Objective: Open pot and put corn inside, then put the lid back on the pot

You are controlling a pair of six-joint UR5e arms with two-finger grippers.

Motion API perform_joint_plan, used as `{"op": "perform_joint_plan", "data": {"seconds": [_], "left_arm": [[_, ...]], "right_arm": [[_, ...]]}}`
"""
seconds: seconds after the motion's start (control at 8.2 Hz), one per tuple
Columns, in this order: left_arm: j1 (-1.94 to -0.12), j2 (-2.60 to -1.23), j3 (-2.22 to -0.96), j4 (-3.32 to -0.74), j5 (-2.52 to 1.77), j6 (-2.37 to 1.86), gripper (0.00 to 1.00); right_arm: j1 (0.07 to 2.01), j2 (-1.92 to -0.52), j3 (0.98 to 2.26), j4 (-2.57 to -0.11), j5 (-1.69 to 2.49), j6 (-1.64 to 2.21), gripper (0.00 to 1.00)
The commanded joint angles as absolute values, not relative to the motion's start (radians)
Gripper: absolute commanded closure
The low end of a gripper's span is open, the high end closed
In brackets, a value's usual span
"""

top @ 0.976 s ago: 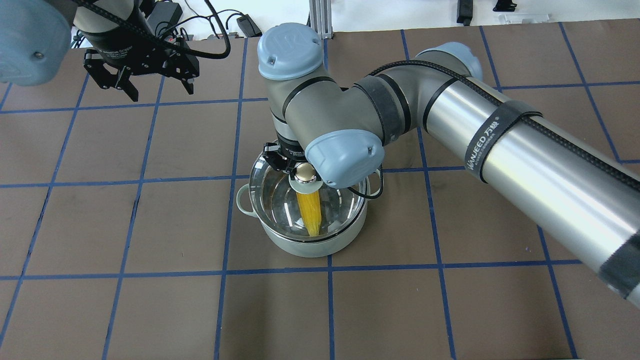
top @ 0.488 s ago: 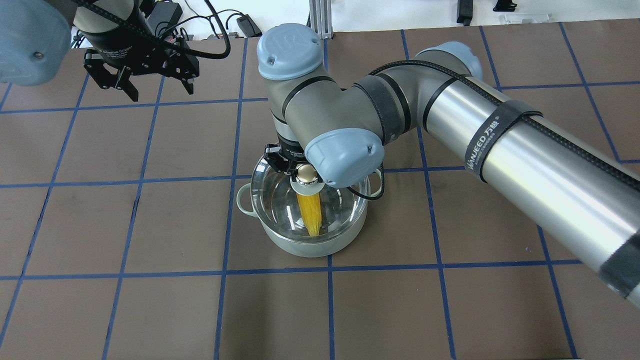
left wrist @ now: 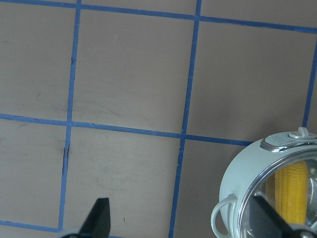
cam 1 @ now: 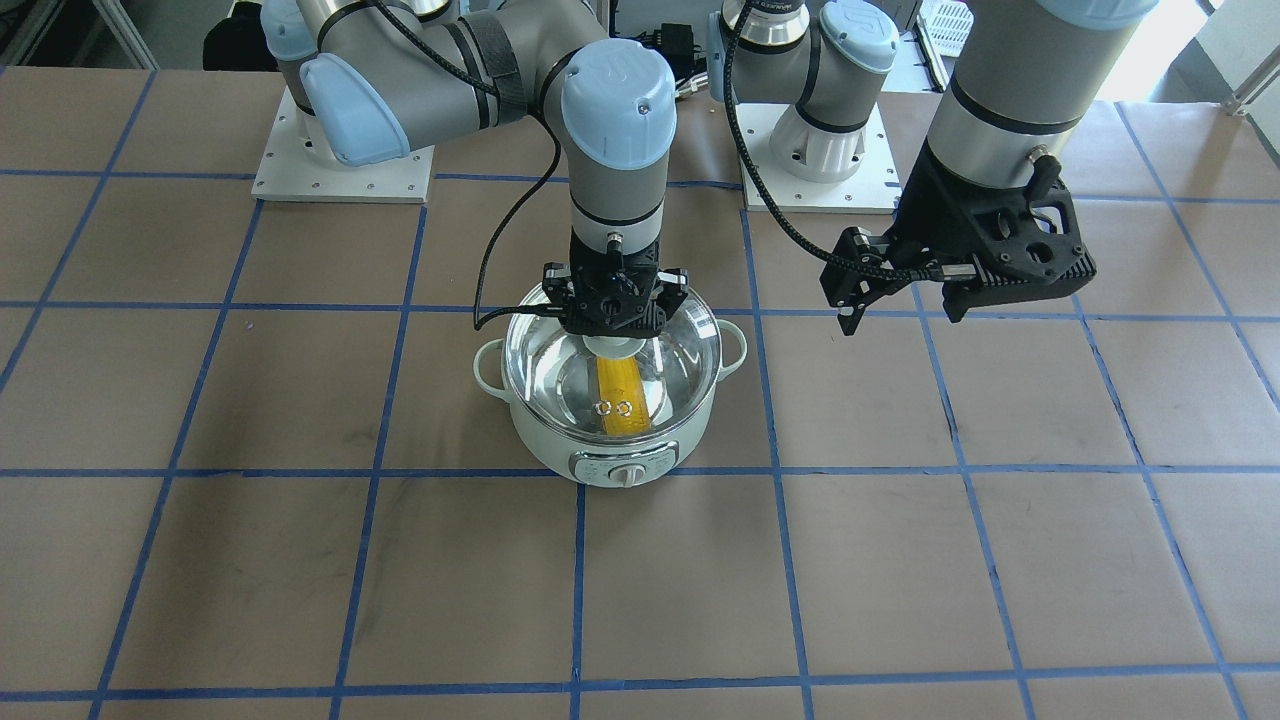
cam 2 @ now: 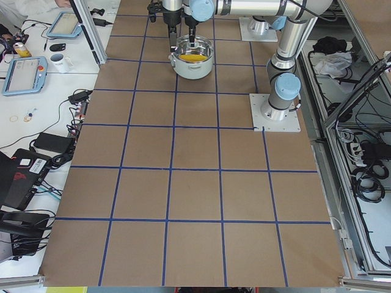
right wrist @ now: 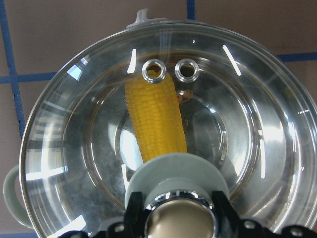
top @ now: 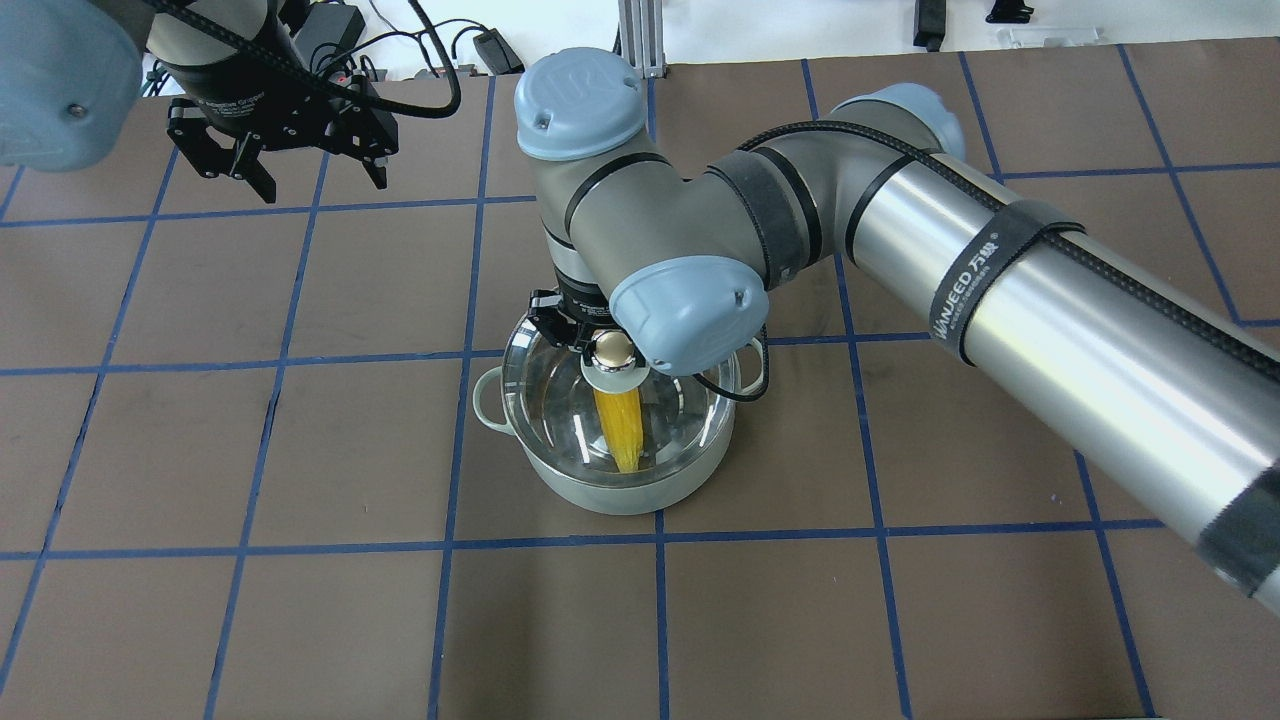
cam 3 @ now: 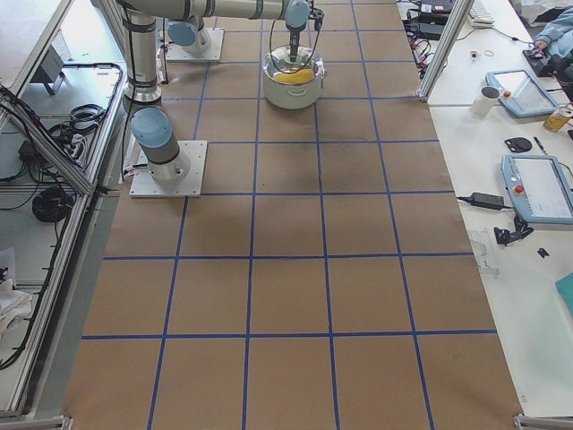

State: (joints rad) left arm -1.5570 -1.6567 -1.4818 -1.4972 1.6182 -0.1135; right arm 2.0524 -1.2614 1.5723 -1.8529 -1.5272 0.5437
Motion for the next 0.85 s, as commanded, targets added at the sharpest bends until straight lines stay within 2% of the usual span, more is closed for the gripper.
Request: {"op": "perform_joint_plan", "data": {"seconds": [0.0,0.24,0.37,0.73], "left_arm": [[-1.557,-1.657,-1.482,-1.497,1.617,-0.114,0.0],[-1.557,-1.657,-1.482,-1.496,1.617,-0.114,0.0],[-1.557,-1.657,-1.482,-1.496,1.617,-0.114,0.0],[-1.557,-1.657,-1.482,-1.496,1.617,-0.115,0.0]], "right_arm": [[2.052,-1.261,1.572,-1.853,-1.529,0.543,0.44],[2.052,-1.261,1.572,-1.855,-1.534,0.532,0.14],[2.052,-1.262,1.568,-1.856,-1.535,0.529,0.02],[1.953,-1.362,1.536,-1.789,-1.528,0.357,0.0]]}}
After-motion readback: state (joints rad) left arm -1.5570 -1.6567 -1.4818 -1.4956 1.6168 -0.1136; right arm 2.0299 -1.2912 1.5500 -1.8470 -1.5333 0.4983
